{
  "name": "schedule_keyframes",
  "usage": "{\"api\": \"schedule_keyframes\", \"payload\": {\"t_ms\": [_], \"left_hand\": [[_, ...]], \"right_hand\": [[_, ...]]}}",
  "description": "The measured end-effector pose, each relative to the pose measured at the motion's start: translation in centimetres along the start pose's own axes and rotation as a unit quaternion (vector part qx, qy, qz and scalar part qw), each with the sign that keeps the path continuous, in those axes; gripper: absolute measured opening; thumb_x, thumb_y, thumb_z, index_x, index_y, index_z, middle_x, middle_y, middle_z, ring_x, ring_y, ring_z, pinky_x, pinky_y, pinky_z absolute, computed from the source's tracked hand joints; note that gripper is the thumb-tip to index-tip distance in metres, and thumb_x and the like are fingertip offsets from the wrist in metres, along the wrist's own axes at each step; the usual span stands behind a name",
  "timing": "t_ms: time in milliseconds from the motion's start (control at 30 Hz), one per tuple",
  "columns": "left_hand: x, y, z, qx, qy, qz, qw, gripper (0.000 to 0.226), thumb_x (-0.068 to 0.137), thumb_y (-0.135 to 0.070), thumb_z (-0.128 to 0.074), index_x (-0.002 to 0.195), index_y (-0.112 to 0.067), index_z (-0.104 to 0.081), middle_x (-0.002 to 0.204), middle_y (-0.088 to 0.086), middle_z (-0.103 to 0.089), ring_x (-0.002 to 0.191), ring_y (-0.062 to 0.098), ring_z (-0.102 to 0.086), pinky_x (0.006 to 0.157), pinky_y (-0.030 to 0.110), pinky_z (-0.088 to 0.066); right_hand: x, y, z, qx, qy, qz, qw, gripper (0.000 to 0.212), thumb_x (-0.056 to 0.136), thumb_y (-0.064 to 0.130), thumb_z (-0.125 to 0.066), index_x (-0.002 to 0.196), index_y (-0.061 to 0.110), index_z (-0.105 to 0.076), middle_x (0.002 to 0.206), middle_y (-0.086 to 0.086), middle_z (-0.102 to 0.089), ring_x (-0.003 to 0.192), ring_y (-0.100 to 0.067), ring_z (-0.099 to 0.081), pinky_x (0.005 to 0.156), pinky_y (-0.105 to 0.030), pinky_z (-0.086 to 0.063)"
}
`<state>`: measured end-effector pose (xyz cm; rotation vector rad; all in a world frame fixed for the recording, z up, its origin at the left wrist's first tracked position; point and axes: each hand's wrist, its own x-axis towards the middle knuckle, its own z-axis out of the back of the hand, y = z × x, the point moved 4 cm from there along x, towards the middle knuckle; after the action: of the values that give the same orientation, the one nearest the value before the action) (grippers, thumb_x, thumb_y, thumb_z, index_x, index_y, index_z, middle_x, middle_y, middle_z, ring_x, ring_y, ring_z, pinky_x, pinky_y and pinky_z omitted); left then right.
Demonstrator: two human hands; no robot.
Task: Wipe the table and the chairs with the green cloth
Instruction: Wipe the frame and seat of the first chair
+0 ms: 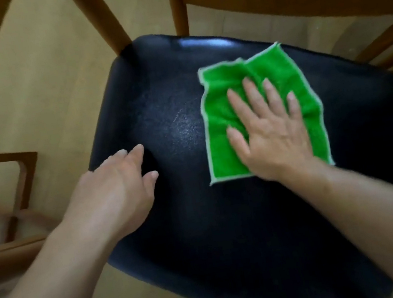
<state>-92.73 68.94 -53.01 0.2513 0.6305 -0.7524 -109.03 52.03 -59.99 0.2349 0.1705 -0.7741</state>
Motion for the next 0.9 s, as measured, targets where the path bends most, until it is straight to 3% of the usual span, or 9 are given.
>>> {"api": "schedule_keyframes", "payload": {"t_ms": [133,200,333,433,500,600,667,767,900], "left_hand": [[0.3,-1.1,0.0,-0.017,-0.025,-0.023,0.999,0.064,0.099,-0.041,-0.037,0.153,-0.019,-0.011,0.159,0.006,-0.018,0.144,0.022,-0.022,0.113,0.044,-0.027],[1.1,-1.7,0.4,-0.038,-0.034,-0.022,0.998,0.065,0.099,-0.041,-0.038,0.153,-0.017,-0.011,0.159,0.009,-0.018,0.144,0.024,-0.02,0.113,0.045,-0.027],[3.2,-4.1,0.6,-0.088,-0.034,0.001,0.996,0.076,0.095,-0.051,-0.043,0.153,-0.015,-0.009,0.16,0.015,-0.009,0.146,0.029,-0.013,0.115,0.046,-0.022],[4.4,-7.8,-0.3,-0.104,0.0,0.012,0.994,0.097,0.086,-0.063,-0.05,0.153,-0.013,0.0,0.16,0.018,0.004,0.147,0.034,0.0,0.116,0.049,-0.016],[4.7,-10.3,-1.4,-0.128,0.037,0.035,0.99,0.114,0.078,-0.071,-0.054,0.152,-0.013,0.009,0.158,0.018,0.016,0.145,0.035,0.012,0.115,0.052,-0.01],[4.6,-12.9,-3.3,-0.153,0.083,0.069,0.982,0.139,0.06,-0.086,-0.053,0.144,-0.013,0.031,0.148,0.02,0.039,0.139,0.037,0.031,0.112,0.062,0.0],[4.4,-13.5,-3.9,-0.161,0.086,0.083,0.98,0.147,0.045,-0.096,-0.041,0.139,-0.017,0.038,0.144,0.018,0.046,0.136,0.036,0.037,0.108,0.067,0.005],[4.5,-13.4,-3.8,-0.205,0.069,0.093,0.972,0.148,0.028,-0.101,-0.02,0.139,-0.024,0.038,0.145,0.012,0.047,0.136,0.031,0.038,0.109,0.067,0.009],[4.6,-13.0,-3.4,-0.19,0.109,0.092,0.971,0.149,0.025,-0.103,-0.026,0.132,-0.028,0.045,0.141,0.011,0.052,0.134,0.033,0.039,0.109,0.068,0.003]], "right_hand": [[0.4,-0.9,-0.4,0.007,0.015,-0.093,0.996,0.067,0.093,0.058,-0.014,0.153,0.034,0.003,0.163,0.001,0.011,0.148,-0.027,0.011,0.115,-0.056,0.005],[-3.5,1.8,-1.3,0.007,-0.006,-0.115,0.993,0.069,0.093,0.056,-0.019,0.155,0.027,-0.005,0.163,-0.007,0.003,0.148,-0.035,0.002,0.113,-0.06,0.001],[-14.4,8.4,-4.4,0.018,0.026,-0.054,0.998,0.076,0.083,0.054,-0.041,0.15,0.02,-0.031,0.158,-0.016,-0.022,0.142,-0.044,-0.021,0.109,-0.066,-0.016],[-18.5,10.9,-5.9,-0.001,0.09,-0.023,0.996,0.09,0.062,0.062,-0.055,0.141,0.025,-0.038,0.149,-0.009,-0.034,0.131,-0.041,-0.034,0.103,-0.064,-0.02],[-18.6,10.4,-5.9,0.035,0.104,-0.006,0.994,0.084,0.063,0.062,-0.051,0.14,0.032,-0.04,0.148,-0.003,-0.035,0.13,-0.035,-0.037,0.102,-0.061,-0.023],[-16.3,6.2,-4.3,0.109,0.034,0.043,0.992,0.062,0.077,0.056,-0.05,0.137,0.04,-0.05,0.149,0.006,-0.042,0.134,-0.024,-0.042,0.105,-0.053,-0.026],[-13.5,2.5,-3.0,0.1,-0.01,0.031,0.994,0.055,0.084,0.052,-0.047,0.137,0.037,-0.051,0.148,0.005,-0.045,0.137,-0.025,-0.041,0.109,-0.054,-0.023],[-8.0,-2.8,-0.8,0.048,-0.017,-0.023,0.998,0.058,0.089,0.052,-0.039,0.144,0.033,-0.042,0.155,0.002,-0.034,0.143,-0.028,-0.028,0.112,-0.057,-0.016],[-2.9,-9.2,0.5,0.043,-0.025,-0.182,0.982,0.064,0.093,0.055,-0.02,0.153,0.038,-0.006,0.163,0.004,0.001,0.149,-0.025,0.003,0.114,-0.058,0.002]]}}
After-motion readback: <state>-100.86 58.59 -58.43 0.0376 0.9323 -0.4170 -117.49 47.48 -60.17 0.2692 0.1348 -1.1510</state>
